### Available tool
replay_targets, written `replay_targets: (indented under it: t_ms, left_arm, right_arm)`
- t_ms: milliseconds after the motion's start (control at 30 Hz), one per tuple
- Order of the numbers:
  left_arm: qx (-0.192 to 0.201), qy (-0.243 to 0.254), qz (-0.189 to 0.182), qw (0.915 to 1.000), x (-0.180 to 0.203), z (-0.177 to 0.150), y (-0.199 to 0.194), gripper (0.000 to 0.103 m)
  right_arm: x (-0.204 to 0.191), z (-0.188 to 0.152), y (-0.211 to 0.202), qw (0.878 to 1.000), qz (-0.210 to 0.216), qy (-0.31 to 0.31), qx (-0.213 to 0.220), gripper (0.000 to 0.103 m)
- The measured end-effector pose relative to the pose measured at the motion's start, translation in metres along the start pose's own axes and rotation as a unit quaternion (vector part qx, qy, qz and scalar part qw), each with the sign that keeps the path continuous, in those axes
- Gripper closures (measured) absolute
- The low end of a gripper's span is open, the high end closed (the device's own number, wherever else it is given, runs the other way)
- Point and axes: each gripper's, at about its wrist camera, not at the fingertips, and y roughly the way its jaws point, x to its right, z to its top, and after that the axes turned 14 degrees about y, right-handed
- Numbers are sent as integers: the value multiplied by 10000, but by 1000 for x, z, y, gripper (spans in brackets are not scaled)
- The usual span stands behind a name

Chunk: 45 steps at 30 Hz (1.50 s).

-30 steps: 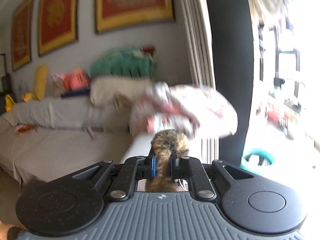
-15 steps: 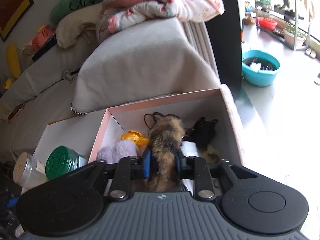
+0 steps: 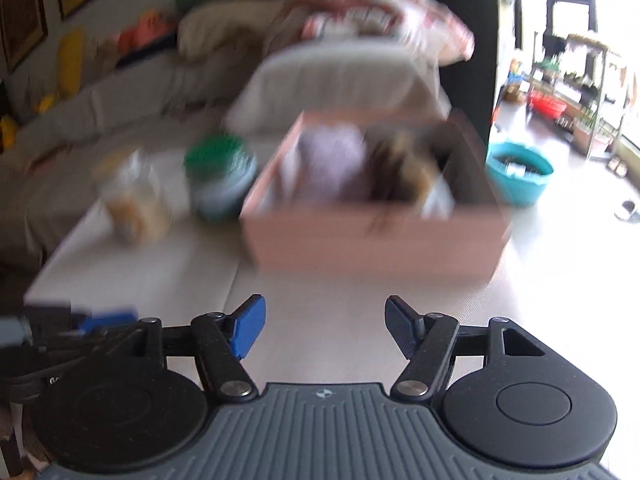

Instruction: Organize soft objects

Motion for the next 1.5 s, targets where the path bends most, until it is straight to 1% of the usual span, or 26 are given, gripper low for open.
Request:
replay_targets:
  t_ms: [33,67,100,133,233,267,333,367,400,467,533,600,633,667,1500]
  left_arm:
    - [7,136,7,9999,7,2,1,54]
    - [23,179,-1,9998,12,3,3,50]
    - [42,155,5,9999,15,5,5,49]
    - [65,105,24,9999,17,6,8,47]
    - [178,-272,165,9993,18,8,12,47]
    - [213,-384,218,9988,18,9,14,47]
    - [268,-489,338,9979,20,9,17,47]
    - [286,-503,416,9975,22,10,19,47]
    - [290,-479,496,9972,24,11,19,47]
    - [278,-404,657,9966,30,12,21,47]
    - [257,-377,739,9962,33,13,23,47]
    - [257,-418,754,9959,33,13,23,47]
    - [256,-416,762,9959,33,13,23,47]
    - [256,-421,765,9959,33,13,23,47]
    - [263,-437,744,9959,30,12,22,47]
  right_arm:
    - [-3,-7,9,9999,-32,36,-152,36]
    - [-3,-11,16,9995,-37,99,-288,36]
    - [-3,-15,22,9993,-31,129,-358,31]
    - [-6,-18,21,9998,-41,46,-168,29]
    - [-8,-21,26,9992,-350,-110,-136,27]
    - [-8,-23,29,9988,-452,-170,-85,22]
    - [-7,-24,33,9973,-684,-276,32,10]
    - [-3,-24,35,9970,-760,-163,52,0]
    - [2,-23,36,9970,-768,-13,76,0]
    - [5,-22,34,9969,-768,-70,119,0]
    - [5,-23,32,9969,-769,-41,179,0]
    - [6,-27,33,9960,-808,-3,387,0]
    - [7,-31,33,9951,-809,3,572,0]
    - [9,-32,33,9947,-806,28,643,0]
    - [10,-31,34,9942,-842,86,660,0]
